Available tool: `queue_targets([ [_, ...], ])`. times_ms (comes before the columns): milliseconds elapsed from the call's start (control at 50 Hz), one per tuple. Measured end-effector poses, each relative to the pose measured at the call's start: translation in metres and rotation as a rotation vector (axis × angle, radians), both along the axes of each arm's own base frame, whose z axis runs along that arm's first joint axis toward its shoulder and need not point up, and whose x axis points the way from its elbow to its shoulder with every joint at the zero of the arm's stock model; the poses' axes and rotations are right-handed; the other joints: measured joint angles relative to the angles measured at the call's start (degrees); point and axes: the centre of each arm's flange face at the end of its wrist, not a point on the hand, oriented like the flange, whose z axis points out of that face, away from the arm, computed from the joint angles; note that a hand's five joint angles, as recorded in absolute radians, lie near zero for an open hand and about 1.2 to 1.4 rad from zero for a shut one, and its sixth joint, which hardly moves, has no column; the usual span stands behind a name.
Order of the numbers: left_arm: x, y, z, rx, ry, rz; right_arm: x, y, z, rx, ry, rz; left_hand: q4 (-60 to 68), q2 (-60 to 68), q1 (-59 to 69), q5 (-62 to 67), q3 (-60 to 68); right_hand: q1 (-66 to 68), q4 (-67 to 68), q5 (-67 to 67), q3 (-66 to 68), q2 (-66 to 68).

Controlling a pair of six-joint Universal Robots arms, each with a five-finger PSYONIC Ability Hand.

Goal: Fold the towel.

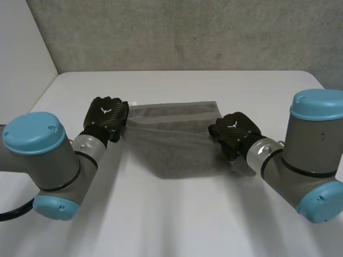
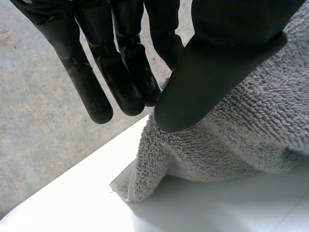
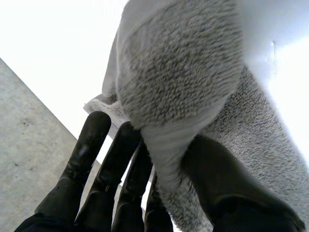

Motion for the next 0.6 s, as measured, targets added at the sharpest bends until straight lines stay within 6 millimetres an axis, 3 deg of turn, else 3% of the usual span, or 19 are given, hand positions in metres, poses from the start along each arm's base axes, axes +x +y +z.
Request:
queue_targets([
  [40,0.000,0.000,0.001,-0.002,0.000,0.000,-0.003,0.002,0.005,-0.002,-0.001,-0.005,0.00,0.00,0.00,0.00,0.00,7.57,7.98,8.62,7.78,7.86],
  [180,0.001,0.002,0.018,-0.042,0.018,0.000,-0.010,0.005,0.033,-0.055,-0.026,-0.012,0.00,0.00,0.00,0.00,0.00,7.59,9.45,9.49,9.32,8.39],
  [240,0.002,0.004,0.041,-0.094,0.043,0.001,-0.015,0.007,0.060,-0.124,-0.059,-0.021,0.00,0.00,0.00,0.00,0.00,7.59,9.45,9.49,9.32,8.39],
  [320,0.006,0.013,0.085,-0.200,0.095,0.001,-0.021,0.013,0.107,-0.253,-0.120,-0.026,0.00,0.00,0.00,0.00,0.01,7.59,9.45,9.49,9.32,8.39],
  [440,0.019,0.037,0.170,-0.422,0.205,0.003,-0.034,0.039,0.201,-0.524,-0.246,-0.024,0.01,0.00,0.00,0.00,0.02,7.59,9.45,9.49,9.60,8.39],
  [520,0.025,0.050,0.206,-0.511,0.255,0.004,-0.040,0.052,0.234,-0.598,-0.277,-0.018,0.01,0.00,0.00,0.00,0.02,7.59,9.45,9.50,9.65,8.40],
  [600,0.026,0.052,0.214,-0.521,0.266,0.001,-0.039,0.049,0.231,-0.547,-0.238,-0.006,0.01,0.00,0.00,0.05,0.02,7.59,9.45,9.71,9.65,8.97],
])
